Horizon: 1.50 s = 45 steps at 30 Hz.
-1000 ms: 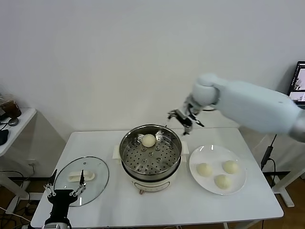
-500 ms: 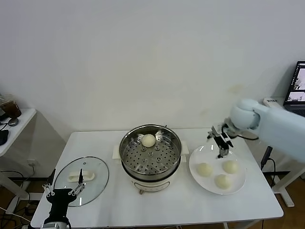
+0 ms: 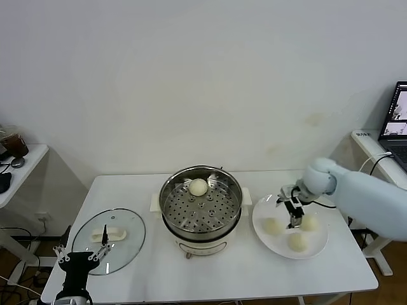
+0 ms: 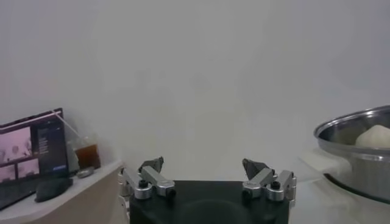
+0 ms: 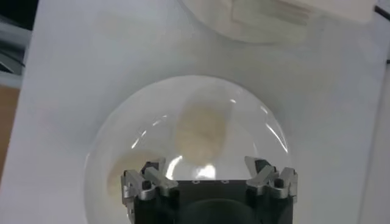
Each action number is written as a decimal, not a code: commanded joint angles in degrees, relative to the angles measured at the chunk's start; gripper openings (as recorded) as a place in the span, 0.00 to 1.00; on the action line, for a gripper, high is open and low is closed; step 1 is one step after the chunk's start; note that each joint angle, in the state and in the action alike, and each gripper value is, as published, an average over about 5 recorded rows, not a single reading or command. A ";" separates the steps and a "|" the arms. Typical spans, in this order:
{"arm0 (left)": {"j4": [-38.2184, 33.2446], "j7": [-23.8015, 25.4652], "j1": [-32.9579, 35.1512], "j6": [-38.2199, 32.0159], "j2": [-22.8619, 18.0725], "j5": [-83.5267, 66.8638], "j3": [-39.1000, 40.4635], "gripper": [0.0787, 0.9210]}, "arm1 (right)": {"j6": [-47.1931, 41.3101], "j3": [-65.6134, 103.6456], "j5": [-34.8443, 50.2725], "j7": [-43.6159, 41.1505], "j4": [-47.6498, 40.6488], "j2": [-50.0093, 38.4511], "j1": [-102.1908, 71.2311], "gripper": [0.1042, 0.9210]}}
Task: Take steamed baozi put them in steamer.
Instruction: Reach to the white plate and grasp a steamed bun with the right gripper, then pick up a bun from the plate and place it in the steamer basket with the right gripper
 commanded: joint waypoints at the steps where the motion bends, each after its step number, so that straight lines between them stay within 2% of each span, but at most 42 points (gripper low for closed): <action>1: 0.28 0.01 -0.10 -0.25 -0.09 -0.01 -0.25 0.88 | 0.52 4.40 -3.16 0.57 -5.07 5.58 -6.63 0.88; 16: 0.42 0.06 -0.32 -0.25 -0.25 0.00 -0.45 0.88 | 0.38 6.29 -7.11 0.22 -7.36 6.41 -8.77 0.87; 30: -0.28 0.05 -0.18 -0.23 -0.38 0.14 -0.43 0.88 | 0.01 7.29 -7.00 0.03 -5.24 4.93 -7.33 0.57; 37: -0.47 0.13 -0.56 -0.17 -0.20 0.11 0.04 0.88 | -0.96 4.77 -0.93 -1.45 -0.12 -1.04 2.53 0.51; 41: -0.41 0.21 -1.23 -0.09 0.18 0.02 0.62 0.88 | -2.31 -0.41 5.97 -2.32 2.69 -3.78 13.40 0.50; 45: -0.20 0.31 -2.24 0.06 0.74 -0.16 1.27 0.88 | -4.58 -9.40 14.00 -2.37 5.27 -2.75 28.73 0.50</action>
